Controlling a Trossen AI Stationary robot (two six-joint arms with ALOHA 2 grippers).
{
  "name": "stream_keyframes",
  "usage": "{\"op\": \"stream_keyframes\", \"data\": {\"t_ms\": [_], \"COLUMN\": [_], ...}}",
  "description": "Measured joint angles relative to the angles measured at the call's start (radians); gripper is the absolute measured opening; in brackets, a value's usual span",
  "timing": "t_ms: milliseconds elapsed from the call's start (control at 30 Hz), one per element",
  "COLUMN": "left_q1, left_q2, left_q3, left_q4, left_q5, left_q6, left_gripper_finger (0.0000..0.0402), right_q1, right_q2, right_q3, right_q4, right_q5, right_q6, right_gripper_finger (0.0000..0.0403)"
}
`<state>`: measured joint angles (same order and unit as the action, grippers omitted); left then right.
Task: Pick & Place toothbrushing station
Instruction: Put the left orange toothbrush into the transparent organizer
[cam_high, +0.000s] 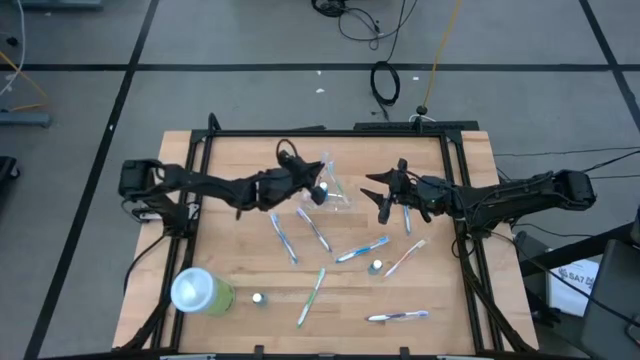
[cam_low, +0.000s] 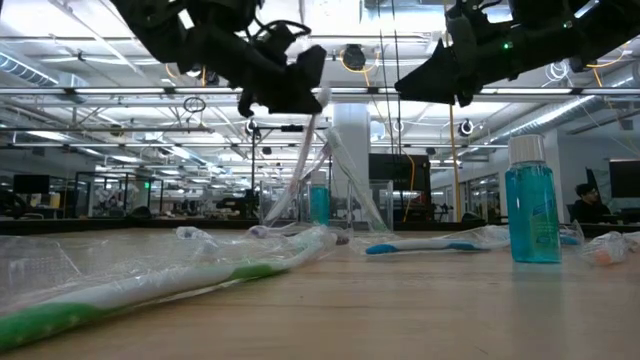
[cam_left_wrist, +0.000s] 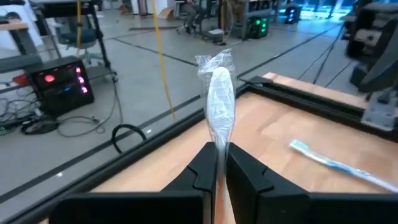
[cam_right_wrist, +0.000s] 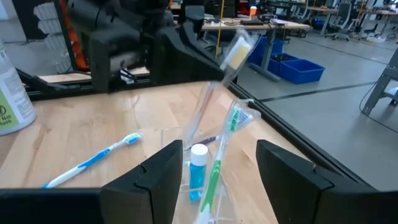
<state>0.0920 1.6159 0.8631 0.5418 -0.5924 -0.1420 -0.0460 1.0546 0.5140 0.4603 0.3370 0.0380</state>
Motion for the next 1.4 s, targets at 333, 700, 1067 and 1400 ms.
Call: {"op": "stream_keyframes", "data": {"t_ms": [333,700,1067,1400], "left_q1": [-0.038,-0.041,-0.042,-0.063], "left_q2": [0.082,0.178,0.17,0.171], "left_q3": [0.0,0.002,0.001,0.0], "left_q4": [-0.08,-0.08,-0.073,-0.076], "left_q5": [-0.168,-0.183,-0.164,-0.167], "left_q6": [-0.137,-0.238,-0.192,-0.145], "left_gripper_finger": [0.0024,0.0024,0.005,0.0145], "right_q1": [0.0,0.002,0.0,0.0], "right_q2": [0.0,0.0,0.0,0.0], "right_q3": [0.0,0.0,0.0,0.0], "right_q4": [-0.022,-0.041,-0.019,-0.019], "right_q5": [0.0,0.0,0.0,0.0], "right_q6": [0.008,0.034,0.022,0.022], "right_gripper_finger": [0.0196,0.0196,0.0196,0.0196]}}
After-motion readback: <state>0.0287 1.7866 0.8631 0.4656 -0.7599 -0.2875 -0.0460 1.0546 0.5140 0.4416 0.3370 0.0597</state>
